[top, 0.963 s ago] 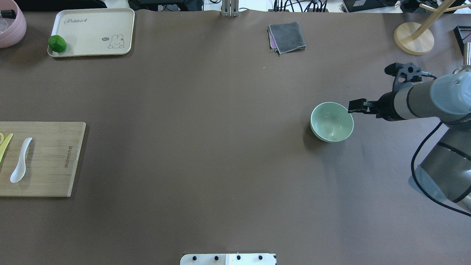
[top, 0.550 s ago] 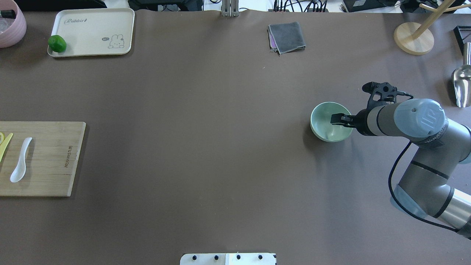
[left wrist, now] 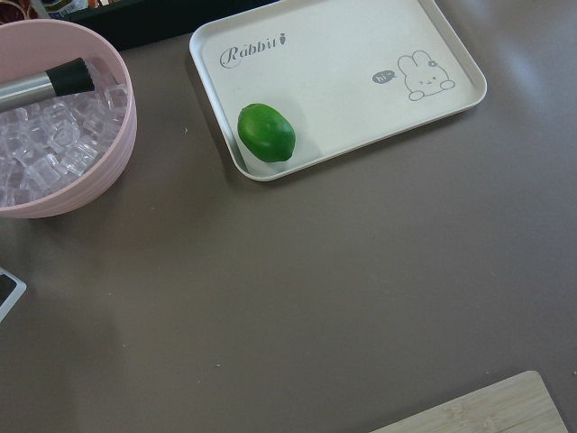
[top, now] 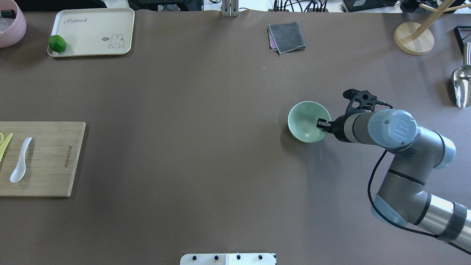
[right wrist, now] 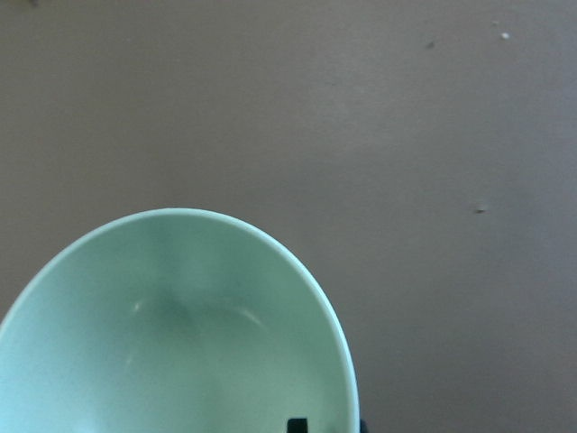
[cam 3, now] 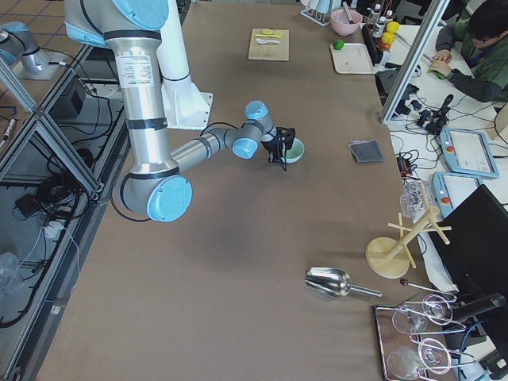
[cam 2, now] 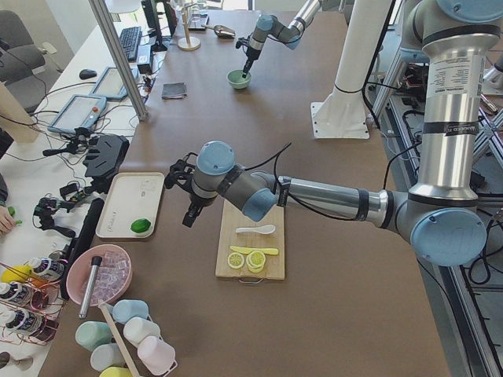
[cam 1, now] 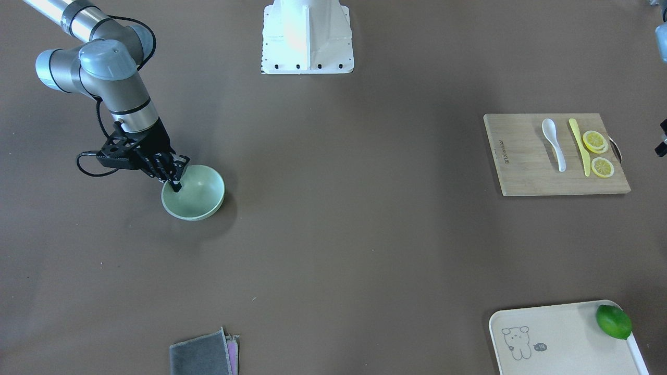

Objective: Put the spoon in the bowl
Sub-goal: 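Reach the right gripper to the green bowl rim and grasp it, then drag the green bowl with the right gripper toward the table center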

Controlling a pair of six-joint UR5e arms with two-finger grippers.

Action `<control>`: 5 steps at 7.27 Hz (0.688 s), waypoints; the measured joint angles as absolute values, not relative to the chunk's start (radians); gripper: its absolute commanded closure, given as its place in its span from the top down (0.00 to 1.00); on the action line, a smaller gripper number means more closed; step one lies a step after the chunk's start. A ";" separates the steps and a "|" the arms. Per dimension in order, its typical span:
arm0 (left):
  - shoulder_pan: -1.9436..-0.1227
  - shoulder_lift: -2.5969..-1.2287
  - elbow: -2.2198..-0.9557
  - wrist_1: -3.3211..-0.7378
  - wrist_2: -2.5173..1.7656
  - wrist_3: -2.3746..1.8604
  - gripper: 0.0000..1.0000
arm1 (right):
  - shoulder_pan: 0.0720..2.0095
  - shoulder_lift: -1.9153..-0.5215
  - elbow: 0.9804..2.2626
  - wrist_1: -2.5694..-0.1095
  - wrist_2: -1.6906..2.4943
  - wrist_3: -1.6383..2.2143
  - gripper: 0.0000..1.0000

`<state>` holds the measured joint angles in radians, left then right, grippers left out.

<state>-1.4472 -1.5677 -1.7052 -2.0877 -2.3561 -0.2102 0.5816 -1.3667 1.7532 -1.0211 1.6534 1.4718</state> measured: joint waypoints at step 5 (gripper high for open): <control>-1.435 -1.569 -1.704 -2.088 -2.356 -0.210 0.98 | 0.412 -0.921 1.584 -1.294 1.525 1.686 0.83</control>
